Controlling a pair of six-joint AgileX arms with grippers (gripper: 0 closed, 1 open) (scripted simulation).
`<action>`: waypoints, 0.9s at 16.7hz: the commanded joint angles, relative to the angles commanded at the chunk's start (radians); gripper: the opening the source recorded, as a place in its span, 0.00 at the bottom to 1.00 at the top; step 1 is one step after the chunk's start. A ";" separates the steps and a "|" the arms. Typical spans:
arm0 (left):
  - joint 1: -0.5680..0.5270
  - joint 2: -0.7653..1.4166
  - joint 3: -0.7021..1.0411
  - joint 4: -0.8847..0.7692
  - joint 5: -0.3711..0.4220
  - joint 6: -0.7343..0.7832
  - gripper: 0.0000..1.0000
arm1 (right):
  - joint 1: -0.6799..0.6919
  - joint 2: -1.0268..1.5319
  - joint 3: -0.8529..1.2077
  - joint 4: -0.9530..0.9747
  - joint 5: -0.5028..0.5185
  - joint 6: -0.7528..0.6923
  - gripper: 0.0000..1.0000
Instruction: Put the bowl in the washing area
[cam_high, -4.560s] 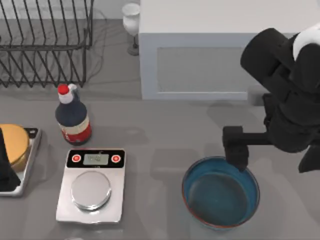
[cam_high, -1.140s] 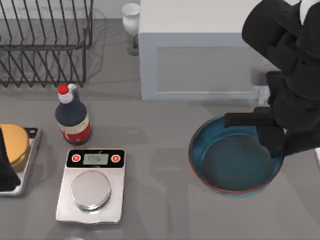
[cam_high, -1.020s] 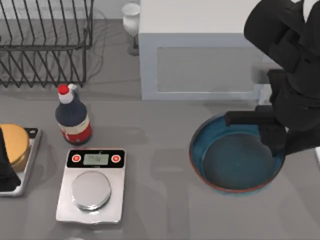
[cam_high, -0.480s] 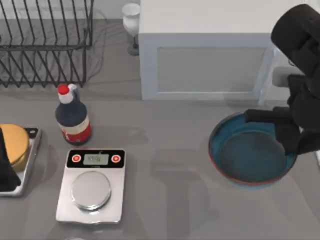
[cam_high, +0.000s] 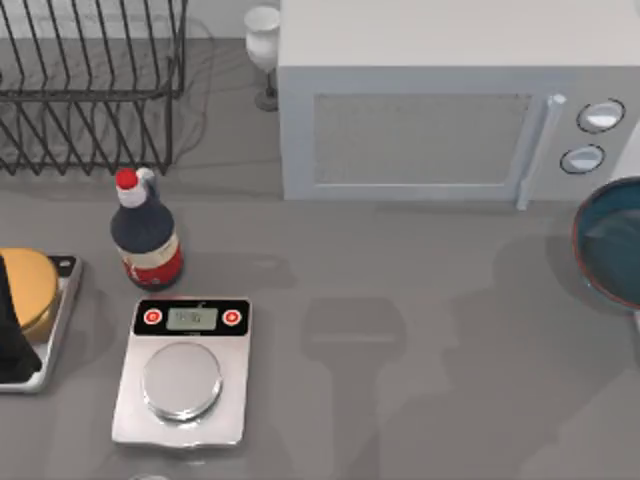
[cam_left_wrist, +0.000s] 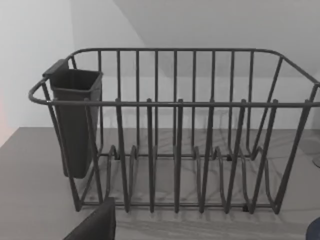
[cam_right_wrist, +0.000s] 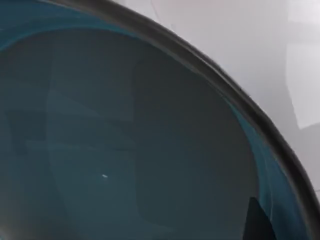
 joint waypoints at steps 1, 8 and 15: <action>0.000 0.000 0.000 0.000 0.000 0.000 1.00 | -0.068 -0.002 -0.043 0.129 -0.021 -0.031 0.00; 0.000 0.000 0.000 0.000 0.000 0.000 1.00 | -0.370 -0.062 -0.250 0.976 -0.212 -0.229 0.00; 0.000 0.000 0.000 0.000 0.000 0.000 1.00 | -0.394 -0.135 -0.310 1.384 -0.374 -0.311 0.00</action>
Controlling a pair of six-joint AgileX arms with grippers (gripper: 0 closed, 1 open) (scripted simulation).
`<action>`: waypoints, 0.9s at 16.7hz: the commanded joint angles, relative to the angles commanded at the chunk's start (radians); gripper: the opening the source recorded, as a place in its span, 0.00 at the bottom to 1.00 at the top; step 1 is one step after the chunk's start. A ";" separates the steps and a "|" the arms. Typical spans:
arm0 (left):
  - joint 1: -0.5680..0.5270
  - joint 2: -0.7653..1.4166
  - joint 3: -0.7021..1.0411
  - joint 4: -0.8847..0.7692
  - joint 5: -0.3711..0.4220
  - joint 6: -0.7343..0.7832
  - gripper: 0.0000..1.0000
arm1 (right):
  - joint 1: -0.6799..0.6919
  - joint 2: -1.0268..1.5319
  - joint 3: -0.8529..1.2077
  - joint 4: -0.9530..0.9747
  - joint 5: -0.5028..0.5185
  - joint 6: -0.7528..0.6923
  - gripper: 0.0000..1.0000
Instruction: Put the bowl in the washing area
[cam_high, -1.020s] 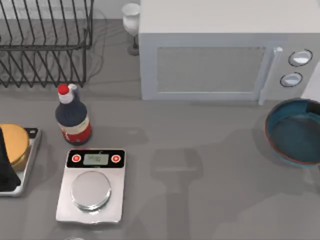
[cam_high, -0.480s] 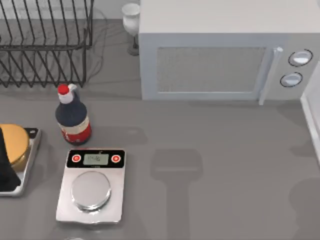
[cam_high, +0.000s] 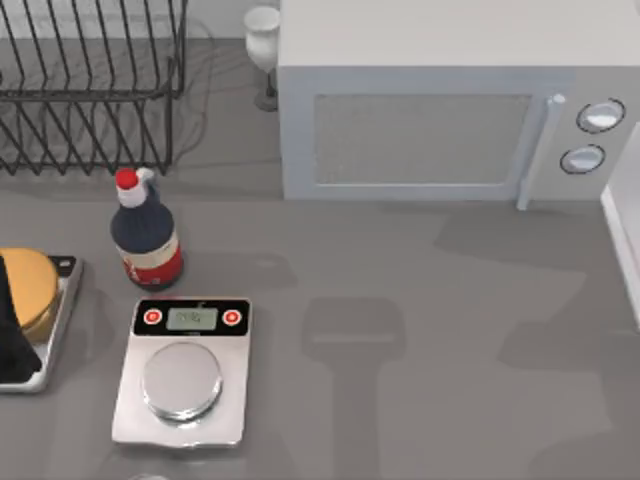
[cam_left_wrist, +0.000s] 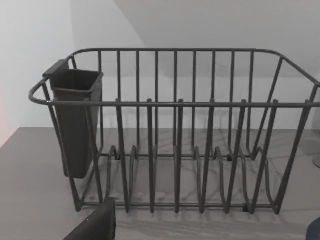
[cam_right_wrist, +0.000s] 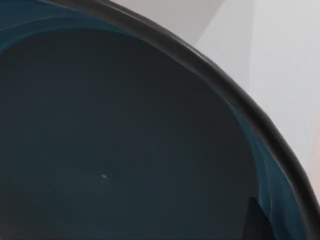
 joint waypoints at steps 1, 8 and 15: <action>0.000 0.000 0.000 0.000 0.000 0.000 1.00 | 0.001 -0.004 -0.002 0.016 -0.008 -0.002 0.00; 0.000 0.000 0.000 0.000 0.000 0.000 1.00 | 0.000 0.012 0.000 0.034 -0.011 -0.001 0.00; 0.000 0.000 0.000 0.000 0.000 0.000 1.00 | -0.009 0.350 -0.042 0.411 -0.012 -0.005 0.00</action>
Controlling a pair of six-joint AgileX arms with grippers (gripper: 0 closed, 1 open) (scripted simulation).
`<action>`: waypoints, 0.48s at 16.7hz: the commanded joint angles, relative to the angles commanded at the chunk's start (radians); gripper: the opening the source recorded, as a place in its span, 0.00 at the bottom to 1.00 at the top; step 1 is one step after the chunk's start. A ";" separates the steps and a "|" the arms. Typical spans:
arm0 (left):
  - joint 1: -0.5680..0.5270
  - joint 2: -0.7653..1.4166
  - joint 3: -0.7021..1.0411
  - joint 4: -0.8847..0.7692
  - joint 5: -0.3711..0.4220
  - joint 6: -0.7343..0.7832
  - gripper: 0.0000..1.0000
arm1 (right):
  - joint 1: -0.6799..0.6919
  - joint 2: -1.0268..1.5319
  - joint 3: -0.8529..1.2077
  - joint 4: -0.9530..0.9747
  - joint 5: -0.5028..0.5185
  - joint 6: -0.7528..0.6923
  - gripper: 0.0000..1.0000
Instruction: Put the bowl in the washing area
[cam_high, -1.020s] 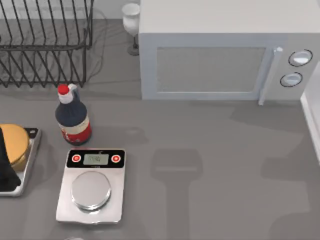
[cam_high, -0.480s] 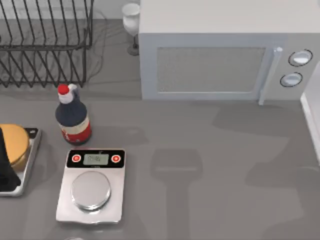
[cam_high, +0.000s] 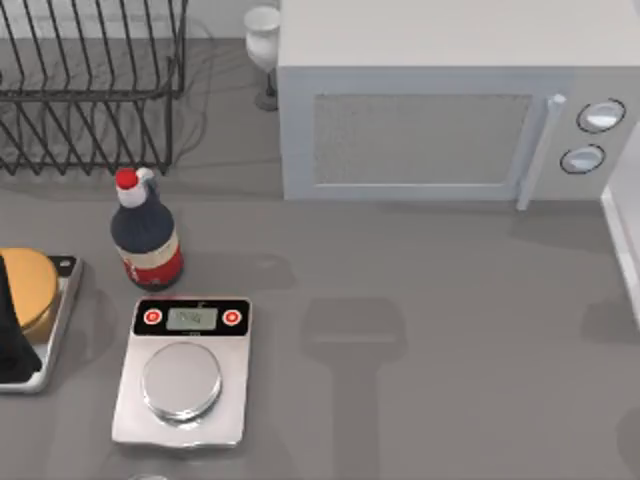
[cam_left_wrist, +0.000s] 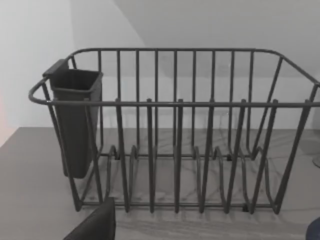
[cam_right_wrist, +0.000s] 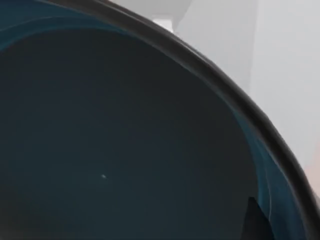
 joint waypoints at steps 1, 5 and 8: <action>0.000 0.000 0.000 0.000 0.000 0.000 1.00 | 0.000 0.065 -0.010 0.082 0.001 -0.001 0.00; 0.000 0.000 0.000 0.000 0.000 0.000 1.00 | 0.005 0.277 -0.049 0.344 0.006 -0.004 0.00; 0.000 0.000 0.000 0.000 0.000 0.000 1.00 | 0.008 0.360 -0.066 0.431 0.009 -0.003 0.00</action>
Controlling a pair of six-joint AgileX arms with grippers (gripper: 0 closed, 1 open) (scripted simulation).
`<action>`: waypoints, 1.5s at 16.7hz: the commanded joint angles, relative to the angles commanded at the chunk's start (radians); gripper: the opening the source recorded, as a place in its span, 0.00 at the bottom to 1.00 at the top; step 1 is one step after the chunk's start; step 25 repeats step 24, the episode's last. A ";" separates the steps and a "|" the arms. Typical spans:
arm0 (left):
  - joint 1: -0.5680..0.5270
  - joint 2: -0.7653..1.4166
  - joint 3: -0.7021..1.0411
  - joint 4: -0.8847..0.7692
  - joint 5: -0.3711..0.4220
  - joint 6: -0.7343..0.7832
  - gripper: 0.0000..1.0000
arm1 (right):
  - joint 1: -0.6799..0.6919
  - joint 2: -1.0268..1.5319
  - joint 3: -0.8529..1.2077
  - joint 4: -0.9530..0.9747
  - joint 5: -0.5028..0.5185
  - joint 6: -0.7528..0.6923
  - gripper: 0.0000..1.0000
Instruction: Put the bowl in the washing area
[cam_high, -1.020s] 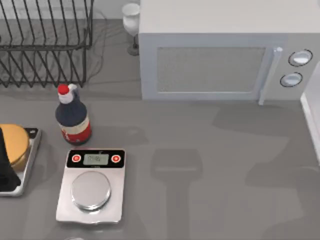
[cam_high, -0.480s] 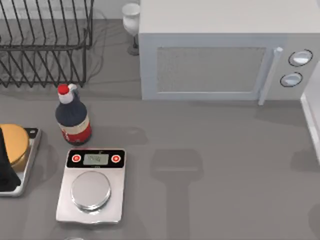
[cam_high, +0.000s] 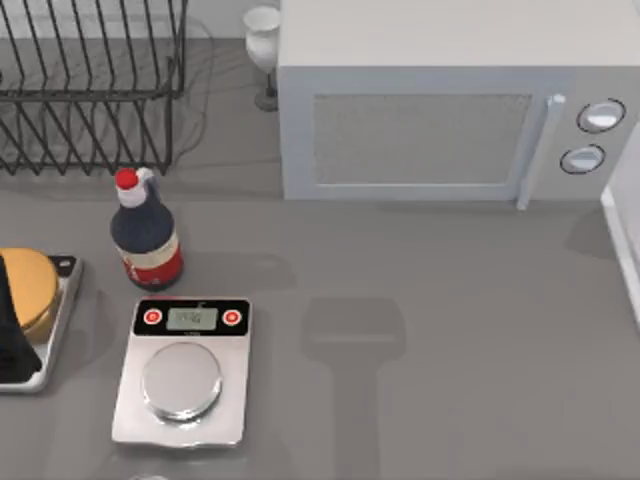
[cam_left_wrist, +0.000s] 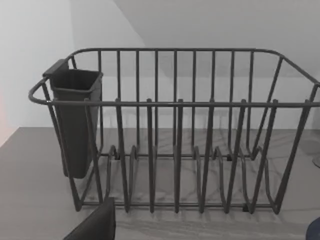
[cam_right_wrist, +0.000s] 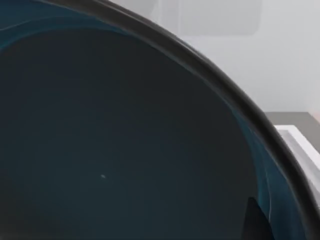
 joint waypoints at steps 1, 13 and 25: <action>0.000 0.000 0.000 0.000 0.000 0.000 1.00 | 0.000 0.008 -0.002 0.008 0.000 0.000 0.00; 0.000 0.000 0.000 0.000 0.000 0.000 1.00 | 0.000 0.008 -0.002 0.008 0.000 0.000 0.60; 0.000 0.000 0.000 0.000 0.000 0.000 1.00 | 0.000 0.008 -0.002 0.008 0.000 0.000 1.00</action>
